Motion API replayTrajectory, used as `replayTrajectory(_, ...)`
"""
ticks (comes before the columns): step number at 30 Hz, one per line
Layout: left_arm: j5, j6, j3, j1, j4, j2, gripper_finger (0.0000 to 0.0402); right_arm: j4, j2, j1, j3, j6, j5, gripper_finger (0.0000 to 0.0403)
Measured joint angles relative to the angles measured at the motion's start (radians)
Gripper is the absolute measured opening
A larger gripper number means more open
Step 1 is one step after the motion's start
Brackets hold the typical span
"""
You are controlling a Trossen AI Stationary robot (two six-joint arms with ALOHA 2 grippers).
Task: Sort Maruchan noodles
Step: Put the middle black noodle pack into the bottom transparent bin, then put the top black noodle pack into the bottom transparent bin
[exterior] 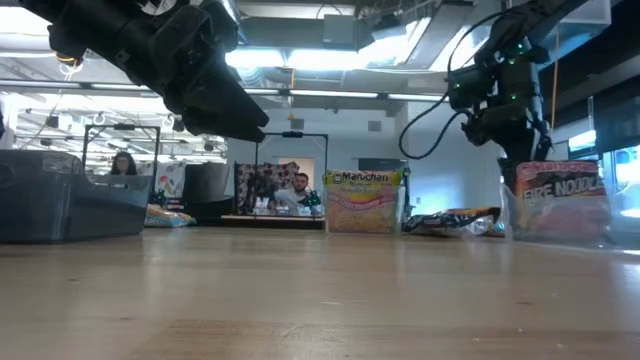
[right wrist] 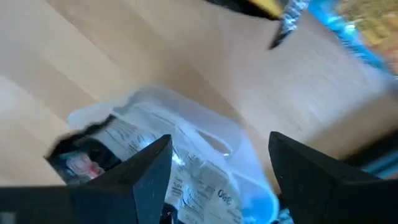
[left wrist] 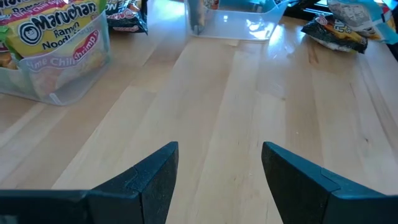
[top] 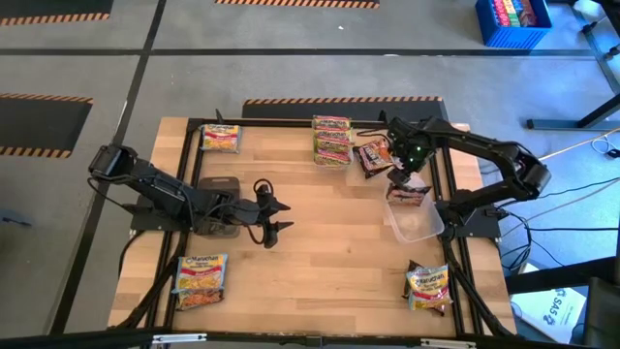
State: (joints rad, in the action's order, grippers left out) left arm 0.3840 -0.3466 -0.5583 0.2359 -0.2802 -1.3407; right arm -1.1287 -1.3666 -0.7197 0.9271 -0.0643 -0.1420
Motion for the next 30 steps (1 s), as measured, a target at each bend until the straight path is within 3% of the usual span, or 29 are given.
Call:
replayTrajectory(6, 0.000, 0.008, 0.000, 0.000, 0.000, 0.000, 0.0227, 0.173, 0.003, 0.000, 0.108, -0.001, 0.105, 0.0248)
replayTrajectory(14, 0.000, 0.008, 0.000, 0.000, 0.000, 0.000, 0.0227, 0.588, -0.064, -0.001, -0.007, 0.004, 0.258, 0.0248)
replayTrajectory(21, 0.000, 0.008, 0.000, 0.000, 0.000, 0.000, 0.0227, 0.608, -0.188, -0.001, -0.022, 0.016, 0.317, 0.0248)
replayTrajectory(30, 0.000, -0.009, 0.000, 0.000, 0.001, 0.000, 0.0227, 0.500, -0.205, 0.054, -0.020, 0.043, 0.265, 0.0248)
